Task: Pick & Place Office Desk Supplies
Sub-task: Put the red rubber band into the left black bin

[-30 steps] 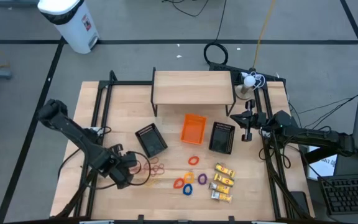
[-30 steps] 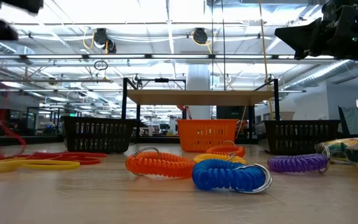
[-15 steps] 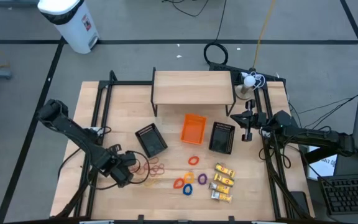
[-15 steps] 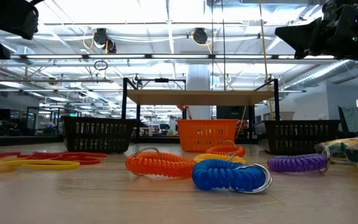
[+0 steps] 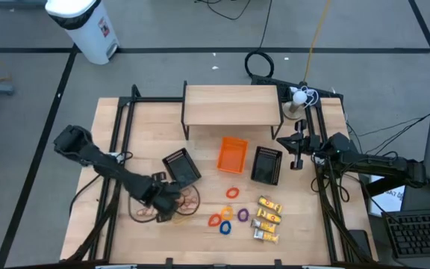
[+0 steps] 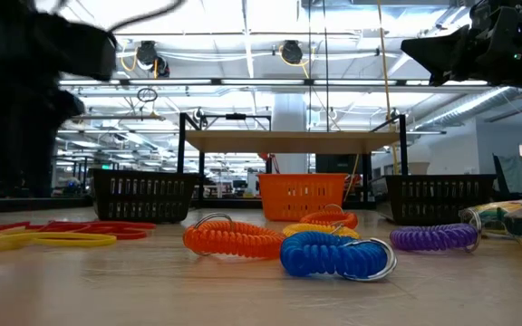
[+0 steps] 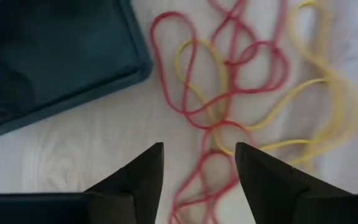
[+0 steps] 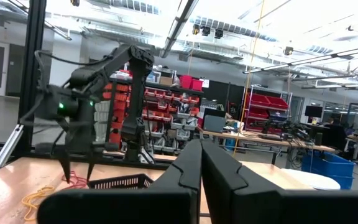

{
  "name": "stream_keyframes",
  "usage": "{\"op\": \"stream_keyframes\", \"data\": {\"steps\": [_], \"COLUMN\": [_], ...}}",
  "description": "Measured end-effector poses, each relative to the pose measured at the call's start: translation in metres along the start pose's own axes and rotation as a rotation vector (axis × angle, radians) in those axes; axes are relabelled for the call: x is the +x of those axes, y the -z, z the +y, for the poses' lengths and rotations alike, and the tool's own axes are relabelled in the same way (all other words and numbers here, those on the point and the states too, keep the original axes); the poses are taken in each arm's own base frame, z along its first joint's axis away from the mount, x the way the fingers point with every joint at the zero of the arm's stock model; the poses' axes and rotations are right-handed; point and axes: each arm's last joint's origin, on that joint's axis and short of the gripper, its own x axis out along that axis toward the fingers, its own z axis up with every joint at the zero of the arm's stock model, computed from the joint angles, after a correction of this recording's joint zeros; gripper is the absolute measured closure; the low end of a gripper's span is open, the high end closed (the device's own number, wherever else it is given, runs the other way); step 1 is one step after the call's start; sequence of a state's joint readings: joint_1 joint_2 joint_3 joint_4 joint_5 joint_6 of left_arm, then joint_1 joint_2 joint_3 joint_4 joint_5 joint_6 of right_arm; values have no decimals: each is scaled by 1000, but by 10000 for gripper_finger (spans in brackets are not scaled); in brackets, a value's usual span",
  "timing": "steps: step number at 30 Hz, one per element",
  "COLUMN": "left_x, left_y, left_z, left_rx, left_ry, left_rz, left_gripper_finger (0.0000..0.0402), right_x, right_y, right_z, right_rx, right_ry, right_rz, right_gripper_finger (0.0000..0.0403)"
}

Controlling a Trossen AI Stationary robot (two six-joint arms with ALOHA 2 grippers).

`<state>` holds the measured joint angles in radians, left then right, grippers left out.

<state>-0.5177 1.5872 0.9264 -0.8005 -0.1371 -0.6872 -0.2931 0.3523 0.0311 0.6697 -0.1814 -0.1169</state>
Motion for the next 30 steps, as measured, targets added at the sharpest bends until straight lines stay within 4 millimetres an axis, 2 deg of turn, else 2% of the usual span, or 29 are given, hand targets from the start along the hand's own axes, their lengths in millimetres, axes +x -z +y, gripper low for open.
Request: {"op": "stream_keyframes", "data": {"steps": [6,11,30], "left_x": [24,32,29], "left_y": [-5,-12,-14], "left_z": [6,9,12], "left_rx": [17,25,19], "left_ry": [-26,-8,-9], "left_rz": [120,138,110], "left_gripper_finger": [230,242,250], "right_x": [0,0,0], "right_y": [0,0,0], "right_z": [0,0,0], "right_rx": [0,0,0], "right_ry": [0,0,0], "right_rz": [0,0,0], "right_gripper_finger": [403,403,403]}}
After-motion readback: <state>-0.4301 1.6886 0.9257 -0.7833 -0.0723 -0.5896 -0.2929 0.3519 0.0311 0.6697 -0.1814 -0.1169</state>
